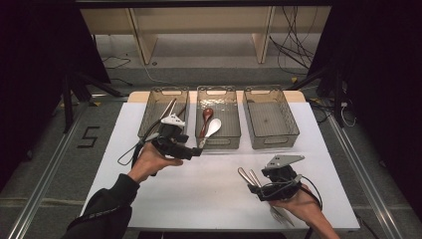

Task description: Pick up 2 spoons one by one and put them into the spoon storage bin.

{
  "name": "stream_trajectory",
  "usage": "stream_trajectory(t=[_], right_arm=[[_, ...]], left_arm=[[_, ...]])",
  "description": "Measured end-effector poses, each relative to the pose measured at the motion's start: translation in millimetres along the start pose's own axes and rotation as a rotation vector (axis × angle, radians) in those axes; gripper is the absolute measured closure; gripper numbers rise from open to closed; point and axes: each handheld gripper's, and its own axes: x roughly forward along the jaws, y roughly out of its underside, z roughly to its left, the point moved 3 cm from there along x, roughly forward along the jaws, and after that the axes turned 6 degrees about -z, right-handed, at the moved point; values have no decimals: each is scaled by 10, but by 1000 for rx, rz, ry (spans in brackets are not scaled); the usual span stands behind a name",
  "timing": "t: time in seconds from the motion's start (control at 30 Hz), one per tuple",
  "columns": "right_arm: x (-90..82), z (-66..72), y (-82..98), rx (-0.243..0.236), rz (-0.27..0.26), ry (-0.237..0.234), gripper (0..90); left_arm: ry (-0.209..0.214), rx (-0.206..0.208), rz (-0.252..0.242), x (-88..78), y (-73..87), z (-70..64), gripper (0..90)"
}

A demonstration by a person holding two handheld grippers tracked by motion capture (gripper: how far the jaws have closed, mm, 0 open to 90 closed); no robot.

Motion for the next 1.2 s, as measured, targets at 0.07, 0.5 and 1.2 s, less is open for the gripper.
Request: stream_trajectory(t=[0.07, 0.5, 1.2], right_arm=[[17, -5, 10, -2, 16, 5, 288], [138, -64, 15, -18, 115, 22, 331], [363, -131, -28, -44, 252, 12, 365]], left_arm=[[-2, 2, -11, -48, 59, -30, 220], [-12, 3, -63, -244, 327, -127, 206], [-84, 12, -71, -392, 586, -77, 159]])
